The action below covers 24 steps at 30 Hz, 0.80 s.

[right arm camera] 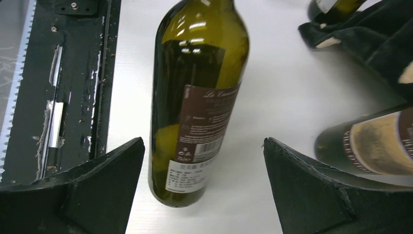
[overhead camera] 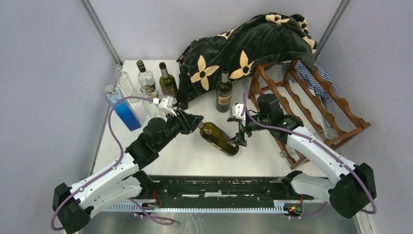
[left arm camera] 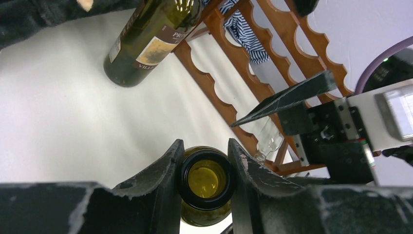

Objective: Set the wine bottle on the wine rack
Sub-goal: Pick up the wine bottle from the center of the board.

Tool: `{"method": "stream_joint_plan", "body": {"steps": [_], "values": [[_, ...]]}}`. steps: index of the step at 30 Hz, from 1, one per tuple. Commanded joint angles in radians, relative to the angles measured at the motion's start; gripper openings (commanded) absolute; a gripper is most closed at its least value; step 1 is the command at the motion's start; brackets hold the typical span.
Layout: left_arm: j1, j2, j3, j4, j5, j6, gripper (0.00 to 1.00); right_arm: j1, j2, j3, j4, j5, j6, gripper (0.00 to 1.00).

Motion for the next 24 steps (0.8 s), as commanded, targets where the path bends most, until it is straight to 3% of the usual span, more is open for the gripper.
{"method": "stream_joint_plan", "body": {"steps": [1,24], "values": [[0.002,-0.069,-0.021,0.290,-0.058,-0.169,0.02,0.024,0.005,-0.071,0.177,0.002,0.090,0.98],[0.001,-0.165,-0.157,0.457,-0.114,-0.319,0.02,0.109,0.077,-0.149,0.255,0.115,0.033,0.95]]}}
